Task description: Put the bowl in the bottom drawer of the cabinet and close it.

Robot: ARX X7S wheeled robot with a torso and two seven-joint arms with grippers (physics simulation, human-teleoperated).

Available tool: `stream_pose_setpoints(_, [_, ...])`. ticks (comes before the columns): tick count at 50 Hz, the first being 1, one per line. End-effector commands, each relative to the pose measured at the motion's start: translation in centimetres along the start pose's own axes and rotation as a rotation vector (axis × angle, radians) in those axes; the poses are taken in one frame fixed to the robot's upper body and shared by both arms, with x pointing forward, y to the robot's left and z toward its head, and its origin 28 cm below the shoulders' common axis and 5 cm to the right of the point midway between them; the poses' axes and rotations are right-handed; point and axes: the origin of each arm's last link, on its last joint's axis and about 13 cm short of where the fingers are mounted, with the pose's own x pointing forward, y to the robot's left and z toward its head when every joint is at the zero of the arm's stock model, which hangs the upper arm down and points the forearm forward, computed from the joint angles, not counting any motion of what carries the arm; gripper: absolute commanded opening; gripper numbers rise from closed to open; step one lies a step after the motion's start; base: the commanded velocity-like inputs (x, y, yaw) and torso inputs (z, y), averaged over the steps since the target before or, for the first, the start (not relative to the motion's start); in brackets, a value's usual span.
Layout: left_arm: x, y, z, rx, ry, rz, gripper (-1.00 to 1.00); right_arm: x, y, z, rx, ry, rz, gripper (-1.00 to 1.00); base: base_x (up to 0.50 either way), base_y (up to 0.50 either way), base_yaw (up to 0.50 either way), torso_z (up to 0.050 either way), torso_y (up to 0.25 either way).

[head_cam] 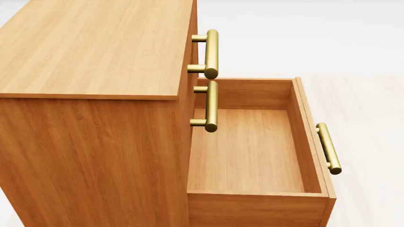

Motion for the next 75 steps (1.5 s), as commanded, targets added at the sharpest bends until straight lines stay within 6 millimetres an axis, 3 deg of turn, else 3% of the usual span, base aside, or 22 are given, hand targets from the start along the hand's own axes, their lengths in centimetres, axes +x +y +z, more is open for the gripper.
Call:
stream_pose_setpoints(1, [0.0,0.0,0.0,0.002,0.000,0.000,1.00,0.6,-0.1,-0.4,0.007,0.050,-0.045,1.00,0.00,0.00,0.00,0.000,0.000])
stream_pose_setpoints(45, [0.0,0.0,0.0,0.003,0.001,0.000,1.00,3.5,0.5,-3.4,-0.021,0.231,-0.096,1.00,0.00,0.00,0.00,0.000,0.000])
stream_pose_setpoints(61, [0.0,0.0,0.0,0.003,0.001,0.001,1.00,3.5,0.6,-3.5,-0.005,0.244,-0.039,1.00,0.00,0.00,0.00,-0.001,0.000])
stream_pose_setpoints(62, [0.0,0.0,0.0,0.002,0.001,0.001,1.00,3.3,0.6,-3.4,-0.012,0.194,-0.037,-1.00,0.00,0.00,0.00,0.000,0.000])
stream_pose_setpoints(64, [0.0,0.0,0.0,0.003,0.001,0.001,1.00,2.8,0.5,-3.2,0.003,0.166,0.035,-1.00,0.00,0.00,0.00,0.000,0.000])
stream_pose_setpoints(65, [0.0,0.0,0.0,0.005,0.001,0.001,1.00,2.6,0.5,-3.1,-0.002,0.061,0.024,-1.00,0.00,0.00,0.00,0.000,0.000])
stream_pose_setpoints(75, [-0.1,0.0,0.1,0.005,0.002,0.001,1.00,1.2,0.4,-2.0,0.038,-0.062,0.142,-1.00,0.00,0.00,0.00,0.000,0.000])
